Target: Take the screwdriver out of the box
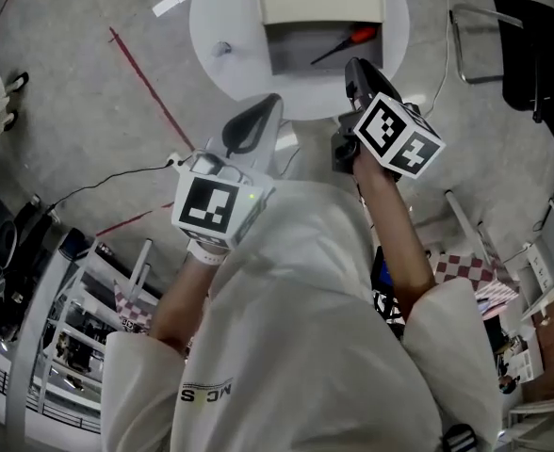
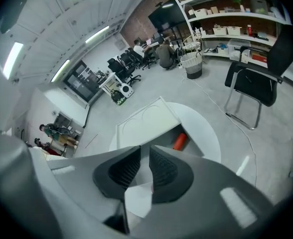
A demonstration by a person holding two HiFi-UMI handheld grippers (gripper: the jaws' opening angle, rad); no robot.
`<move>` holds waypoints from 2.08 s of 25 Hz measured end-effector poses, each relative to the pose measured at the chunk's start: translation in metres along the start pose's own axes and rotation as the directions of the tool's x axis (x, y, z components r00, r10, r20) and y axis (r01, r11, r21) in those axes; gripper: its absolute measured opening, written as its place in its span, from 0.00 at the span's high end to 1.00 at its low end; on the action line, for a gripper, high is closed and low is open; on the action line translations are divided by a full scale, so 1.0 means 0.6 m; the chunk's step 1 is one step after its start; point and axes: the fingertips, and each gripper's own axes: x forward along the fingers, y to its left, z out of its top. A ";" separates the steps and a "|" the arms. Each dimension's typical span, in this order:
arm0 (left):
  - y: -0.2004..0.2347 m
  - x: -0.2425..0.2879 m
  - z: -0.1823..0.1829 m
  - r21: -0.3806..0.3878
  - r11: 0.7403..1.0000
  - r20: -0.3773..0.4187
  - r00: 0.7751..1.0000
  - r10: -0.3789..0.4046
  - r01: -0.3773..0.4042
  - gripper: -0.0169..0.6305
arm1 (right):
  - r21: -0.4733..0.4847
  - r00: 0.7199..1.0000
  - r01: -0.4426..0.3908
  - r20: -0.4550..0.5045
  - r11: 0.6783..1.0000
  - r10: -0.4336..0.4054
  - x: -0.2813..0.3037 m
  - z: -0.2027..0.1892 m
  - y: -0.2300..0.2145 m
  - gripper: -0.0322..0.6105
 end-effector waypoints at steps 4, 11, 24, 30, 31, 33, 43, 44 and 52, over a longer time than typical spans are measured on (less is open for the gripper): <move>0.015 0.033 -0.017 -0.012 1.000 -0.031 0.999 -0.009 0.009 0.97 | 0.052 0.998 0.063 -0.025 0.997 -0.062 0.039 0.001 -0.029 0.88; 0.053 0.079 -0.042 -0.043 0.999 -0.069 0.998 -0.001 -0.002 0.97 | 0.129 0.990 0.130 -0.062 0.983 -0.123 0.100 -0.010 -0.068 0.82; 0.114 0.127 -0.080 -0.111 0.994 -0.096 0.995 -0.004 -0.006 0.97 | 0.244 0.962 0.244 -0.180 0.939 -0.204 0.203 -0.036 -0.116 0.81; 0.141 0.146 -0.090 -0.123 0.992 -0.109 0.994 0.001 -0.015 0.97 | 0.278 0.946 0.302 -0.205 0.912 -0.251 0.234 -0.045 -0.137 0.80; 0.143 0.148 -0.090 -0.126 0.992 -0.111 0.994 0.003 -0.017 0.97 | 0.282 0.944 0.308 -0.212 0.909 -0.254 0.237 -0.047 -0.139 0.80; 0.145 0.151 -0.086 -0.136 0.991 -0.102 0.995 -0.001 -0.013 0.97 | 0.288 0.939 0.320 -0.222 0.902 -0.262 0.243 -0.052 -0.142 0.80; 0.149 0.165 -0.084 -0.126 0.992 -0.122 0.993 -0.009 -0.007 0.97 | 0.357 0.926 0.352 -0.266 0.865 -0.267 0.269 -0.057 -0.152 0.80; 0.147 0.168 -0.085 -0.124 0.992 -0.126 0.992 -0.009 -0.007 0.97 | 0.369 0.926 0.353 -0.267 0.860 -0.266 0.271 -0.056 -0.154 0.80; 0.131 0.178 -0.086 -0.118 0.993 -0.131 0.991 -0.013 -0.002 0.97 | 0.400 0.910 0.397 -0.292 0.826 -0.296 0.268 -0.056 -0.170 0.95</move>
